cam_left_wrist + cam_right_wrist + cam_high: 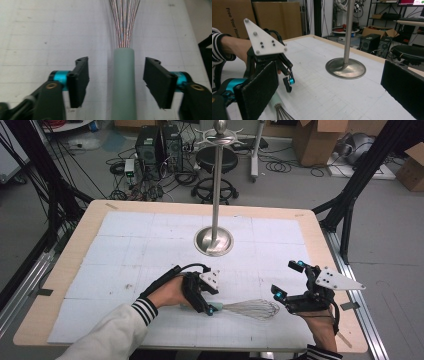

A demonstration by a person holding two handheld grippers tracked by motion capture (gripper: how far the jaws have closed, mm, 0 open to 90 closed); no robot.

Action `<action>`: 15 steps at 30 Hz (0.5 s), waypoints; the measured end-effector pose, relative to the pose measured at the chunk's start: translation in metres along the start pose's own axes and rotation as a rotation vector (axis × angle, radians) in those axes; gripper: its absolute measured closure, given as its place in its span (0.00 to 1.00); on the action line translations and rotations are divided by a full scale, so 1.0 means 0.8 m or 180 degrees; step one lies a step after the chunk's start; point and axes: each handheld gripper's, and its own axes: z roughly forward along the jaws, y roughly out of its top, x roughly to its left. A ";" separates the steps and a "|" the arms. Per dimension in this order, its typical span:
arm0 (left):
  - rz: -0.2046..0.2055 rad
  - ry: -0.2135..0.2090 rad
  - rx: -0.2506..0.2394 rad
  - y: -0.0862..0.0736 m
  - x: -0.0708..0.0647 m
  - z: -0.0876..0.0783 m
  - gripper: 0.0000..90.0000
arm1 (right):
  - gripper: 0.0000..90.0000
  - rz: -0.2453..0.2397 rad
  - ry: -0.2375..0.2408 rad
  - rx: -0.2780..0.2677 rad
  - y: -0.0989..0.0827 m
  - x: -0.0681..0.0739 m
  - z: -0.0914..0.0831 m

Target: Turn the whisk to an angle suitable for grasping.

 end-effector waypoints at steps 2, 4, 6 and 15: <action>-0.0035 0.0099 -0.0101 0.003 -0.002 -0.011 0.25 | 0.00 -0.0004 -0.0001 -0.0001 0.001 0.000 -0.002; -0.0081 0.0082 -0.0229 0.004 -0.004 -0.024 0.18 | 0.00 -0.0001 -0.0011 -0.0009 0.002 0.001 -0.003; -0.0036 0.0069 -0.0363 0.004 -0.008 -0.038 0.19 | 0.00 -0.0016 -0.0014 -0.0015 0.002 0.001 -0.004; -0.0124 0.0480 -0.0794 -0.022 -0.017 -0.108 0.06 | 0.00 -0.0009 -0.0010 0.0029 0.002 0.001 0.001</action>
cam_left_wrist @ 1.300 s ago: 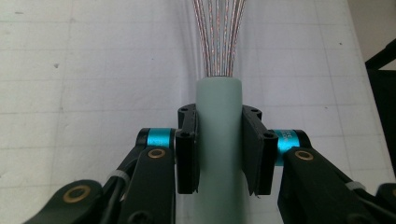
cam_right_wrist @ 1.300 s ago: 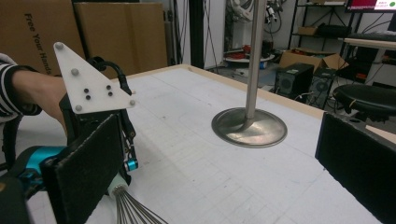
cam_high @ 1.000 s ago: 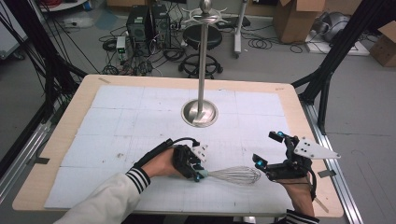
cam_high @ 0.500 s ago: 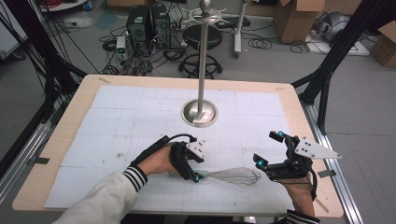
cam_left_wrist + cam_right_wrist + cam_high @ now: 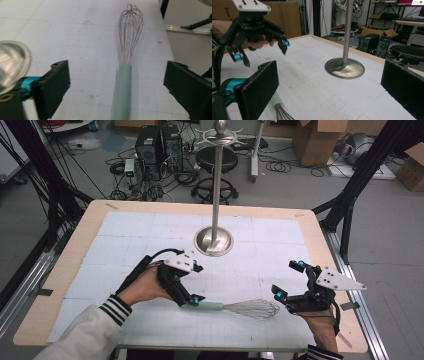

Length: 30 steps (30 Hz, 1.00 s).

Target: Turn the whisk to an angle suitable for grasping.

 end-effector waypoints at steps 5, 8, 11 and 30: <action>-0.0109 0.0226 -0.0243 -0.022 0.000 -0.049 0.02 | 0.00 -0.0005 0.0023 0.0026 0.000 0.000 0.007; -0.0195 0.0384 -0.0385 -0.035 -0.001 -0.075 0.02 | 0.00 0.0005 0.0043 0.0063 -0.003 -0.001 0.012; -0.0274 0.0536 -0.0574 -0.049 -0.003 -0.099 0.02 | 0.00 0.0014 0.0053 0.0106 -0.005 -0.001 0.016; -0.0603 0.1166 -0.1095 -0.158 -0.029 -0.193 0.02 | 0.00 -0.0012 0.0051 0.0151 -0.004 0.000 0.020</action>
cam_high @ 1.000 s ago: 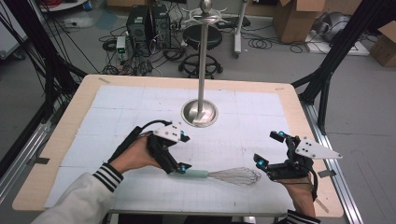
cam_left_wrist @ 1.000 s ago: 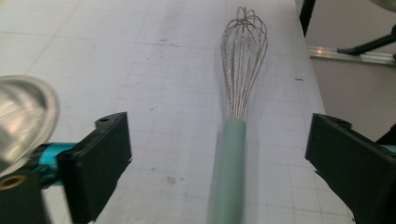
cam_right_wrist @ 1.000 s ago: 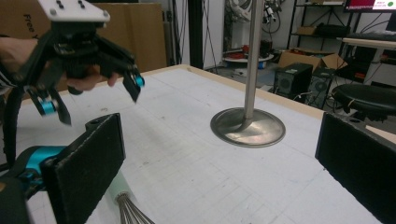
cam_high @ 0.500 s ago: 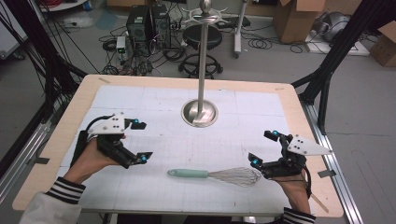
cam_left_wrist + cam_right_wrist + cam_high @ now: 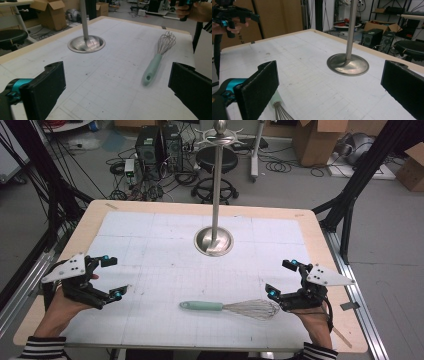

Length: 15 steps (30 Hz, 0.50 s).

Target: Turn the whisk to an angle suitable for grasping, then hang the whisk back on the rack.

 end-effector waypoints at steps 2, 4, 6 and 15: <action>0.0010 0.0045 0.0015 -0.001 0.001 -0.003 0.02 | 0.00 0.0001 -0.0006 0.0004 0.000 0.000 0.000; 0.0011 0.0055 -0.0020 -0.001 0.001 -0.006 0.02 | 0.00 -0.0004 -0.0007 0.0000 0.000 0.000 -0.001; 0.0026 0.0070 -0.0025 -0.001 0.001 -0.008 0.02 | 0.00 -0.0003 -0.0019 0.0002 0.000 0.000 -0.002; 0.0022 0.0141 -0.0065 -0.004 0.006 -0.016 0.02 | 0.00 -0.0044 -0.0025 0.0012 0.002 0.001 -0.003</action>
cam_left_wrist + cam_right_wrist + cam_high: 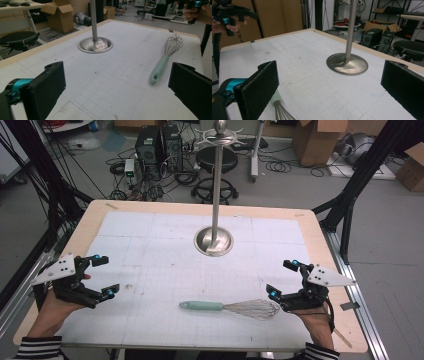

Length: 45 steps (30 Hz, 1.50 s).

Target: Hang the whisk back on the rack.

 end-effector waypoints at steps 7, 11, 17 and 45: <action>0.0075 0.0085 0.0023 -0.003 0.003 -0.006 0.02 | 0.00 -0.0135 0.0098 0.0023 0.013 0.009 0.007; 0.0095 0.0119 0.0037 -0.006 0.005 -0.009 0.02 | 0.00 -0.0206 0.0231 0.0064 0.021 0.018 0.015; 0.0033 0.0067 0.0013 -0.006 0.008 -0.008 0.02 | 0.00 -0.0289 0.0487 0.0354 0.035 0.026 0.038; -0.0024 0.0116 0.0050 -0.003 0.010 -0.003 0.02 | 0.00 -0.0952 0.1162 0.1685 0.062 0.076 0.150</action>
